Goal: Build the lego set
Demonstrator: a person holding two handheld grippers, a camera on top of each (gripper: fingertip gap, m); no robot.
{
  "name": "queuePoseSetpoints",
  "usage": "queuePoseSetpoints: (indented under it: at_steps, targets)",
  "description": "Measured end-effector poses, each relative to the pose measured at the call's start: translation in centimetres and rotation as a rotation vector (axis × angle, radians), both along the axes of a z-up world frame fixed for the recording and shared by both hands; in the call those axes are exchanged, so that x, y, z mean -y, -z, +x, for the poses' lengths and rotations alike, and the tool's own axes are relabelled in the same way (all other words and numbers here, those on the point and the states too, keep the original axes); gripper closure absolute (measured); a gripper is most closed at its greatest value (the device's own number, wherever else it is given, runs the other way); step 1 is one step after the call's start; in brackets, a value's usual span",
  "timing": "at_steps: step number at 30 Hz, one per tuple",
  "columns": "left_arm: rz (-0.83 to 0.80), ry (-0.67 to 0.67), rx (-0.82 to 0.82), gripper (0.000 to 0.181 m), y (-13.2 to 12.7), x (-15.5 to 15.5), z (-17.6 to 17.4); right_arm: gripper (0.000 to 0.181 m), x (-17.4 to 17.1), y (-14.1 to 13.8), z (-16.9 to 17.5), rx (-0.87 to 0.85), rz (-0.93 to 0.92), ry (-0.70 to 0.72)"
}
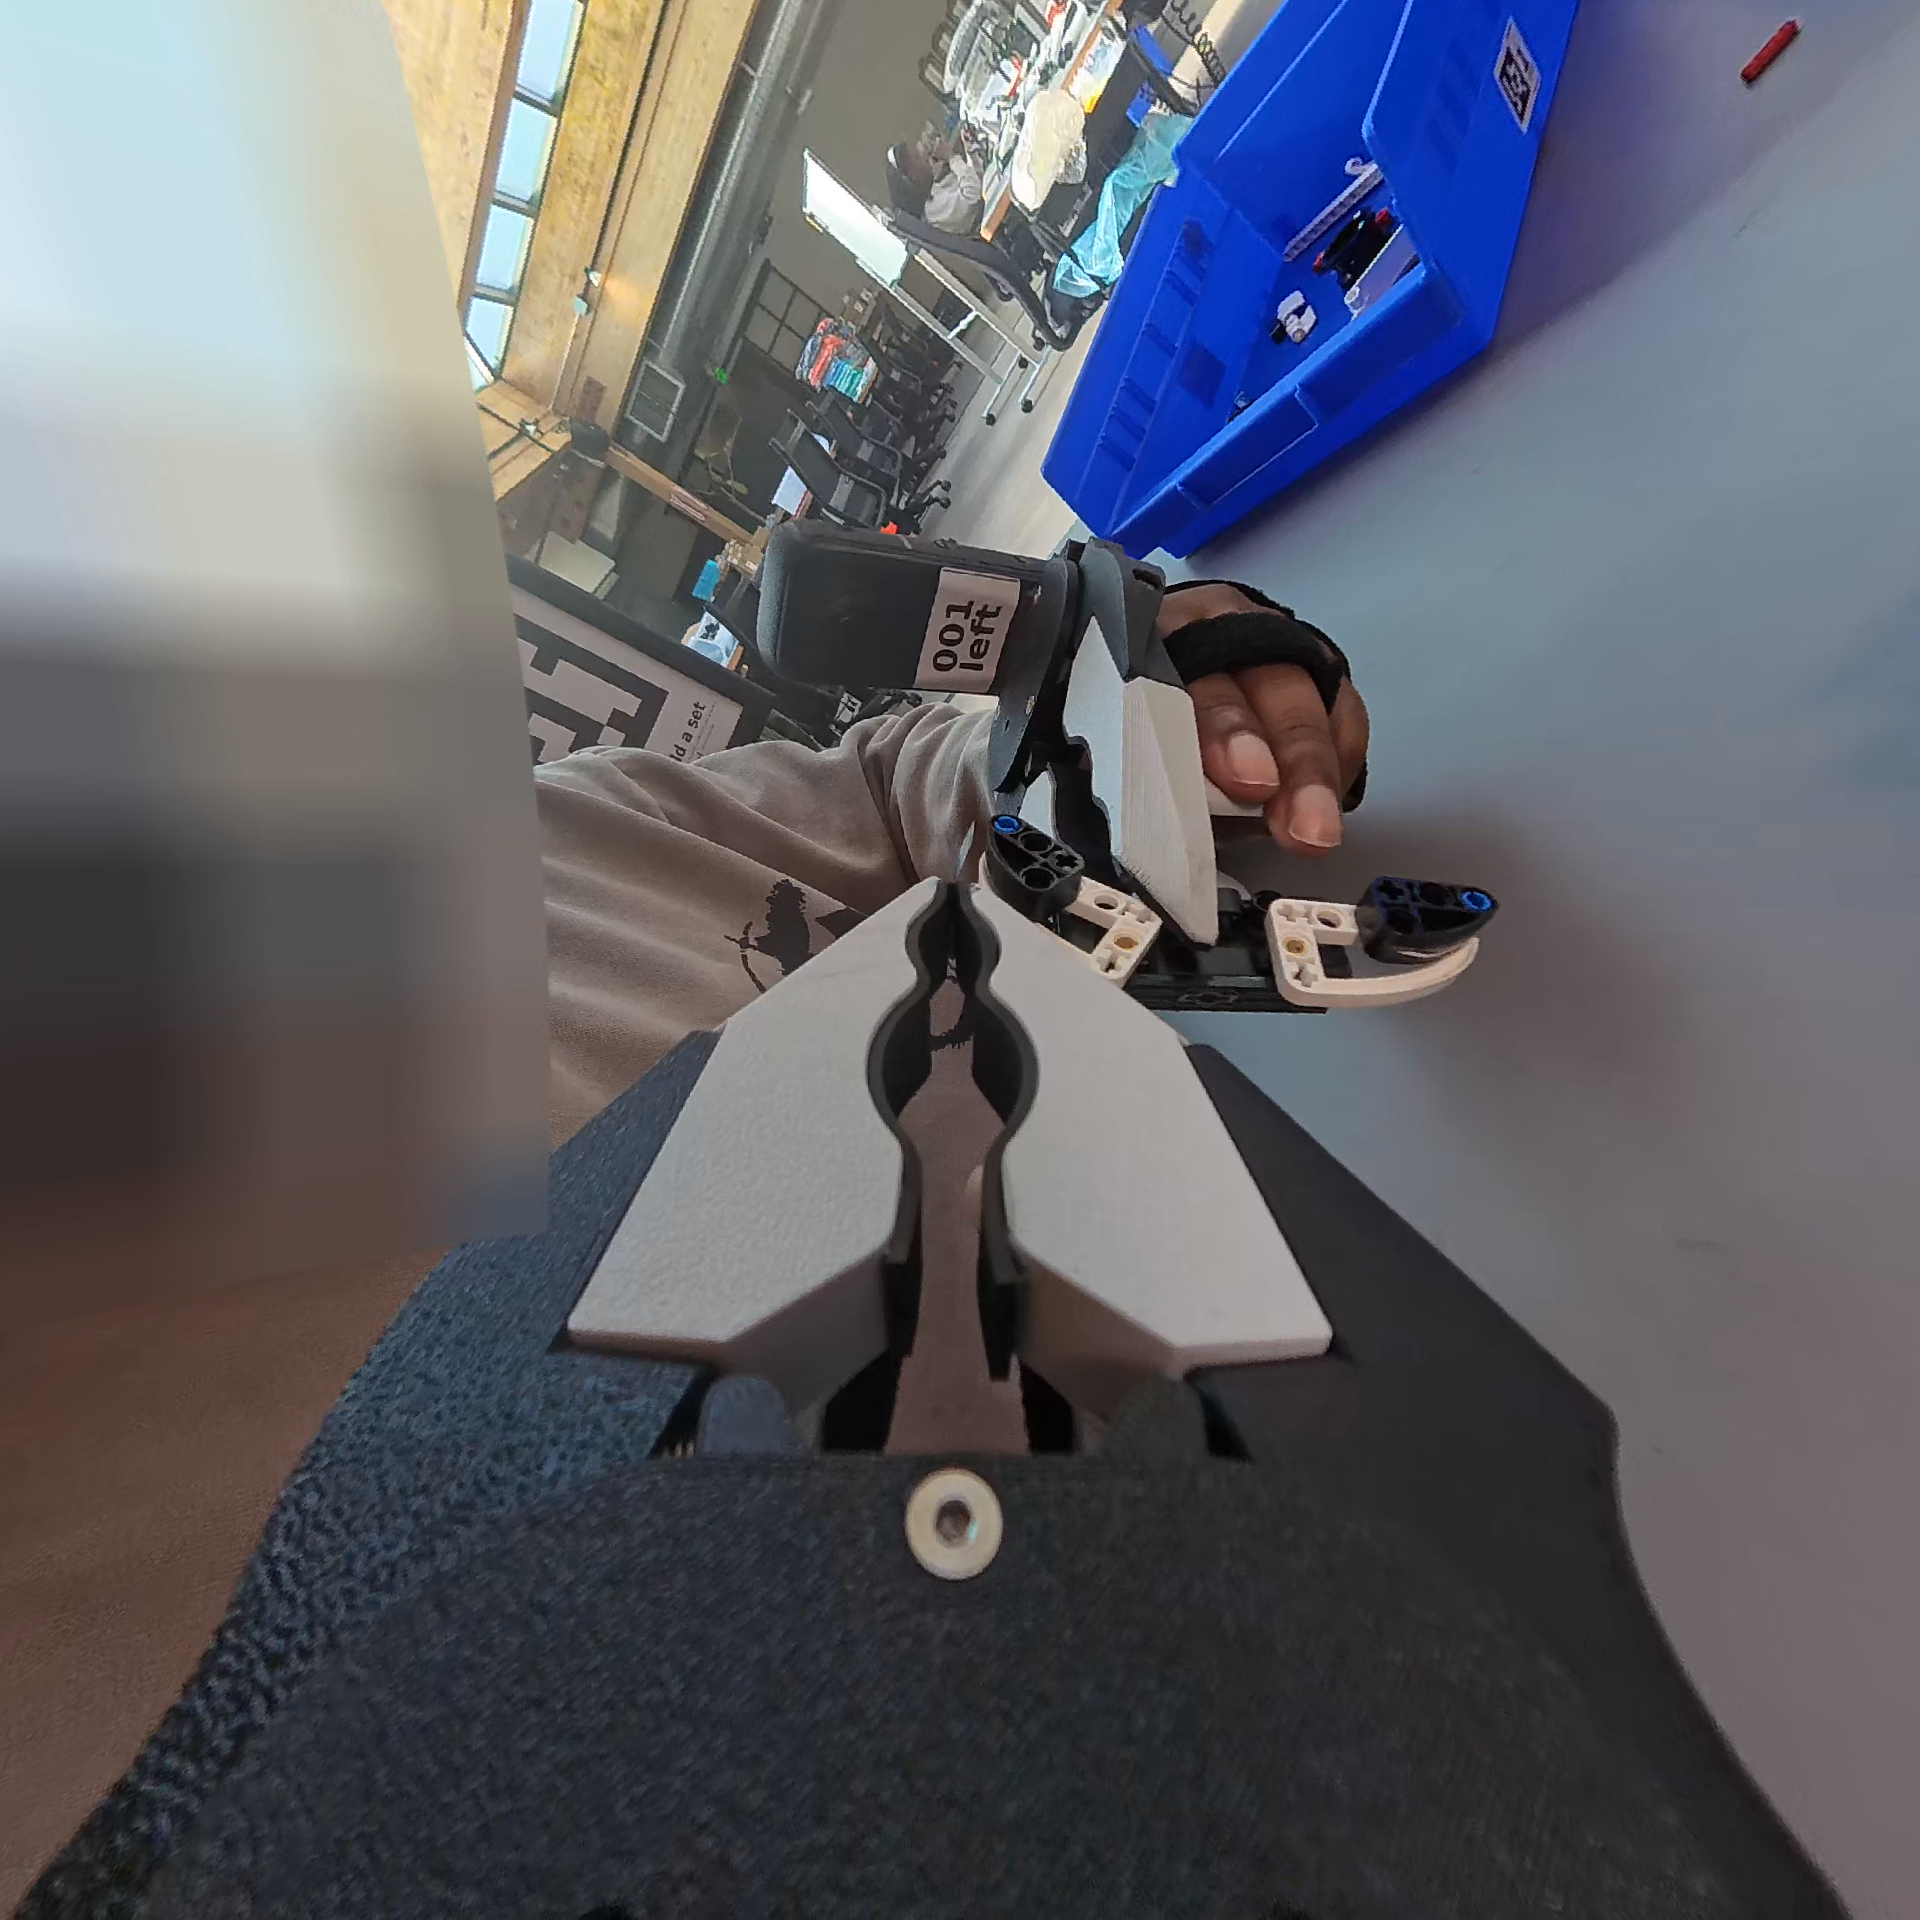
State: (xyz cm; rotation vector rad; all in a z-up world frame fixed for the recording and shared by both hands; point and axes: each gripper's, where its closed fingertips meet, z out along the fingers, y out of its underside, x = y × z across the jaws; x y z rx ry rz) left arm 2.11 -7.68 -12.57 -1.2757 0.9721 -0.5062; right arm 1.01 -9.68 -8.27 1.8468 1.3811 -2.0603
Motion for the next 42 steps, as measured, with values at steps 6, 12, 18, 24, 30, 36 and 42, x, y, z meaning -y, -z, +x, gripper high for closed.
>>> queuePoseSetpoints:
  at_steps: [6,12,18,24,30,36,42]
  targets:
    - [-0.005,0.007,0.016,0.172,-0.16,0.05,0.01,0.181,-0.05,-0.04,0.00,-0.011,-0.004,0.007]
    - [-0.007,0.008,0.018,0.172,-0.16,0.06,0.04,0.181,-0.04,0.06,-0.02,-0.014,-0.004,0.010]
    - [-0.007,0.009,0.016,0.172,-0.14,0.09,0.10,0.181,-0.08,0.14,-0.07,-0.015,-0.003,0.013]
    - [-0.005,0.009,0.021,0.172,-0.25,0.11,0.07,0.181,-0.12,0.26,-0.08,-0.013,0.002,0.016]
    - [-0.003,0.012,0.026,0.172,-0.34,0.18,0.11,0.181,-0.18,0.34,-0.11,-0.011,0.003,0.017]
    - [-0.005,0.014,0.032,0.172,-0.41,0.20,0.12,0.181,-0.19,0.35,-0.12,-0.010,0.000,0.018]
    - [-0.004,0.014,0.032,0.172,-0.42,0.20,0.12,0.181,-0.17,0.35,-0.13,-0.010,-0.001,0.017]
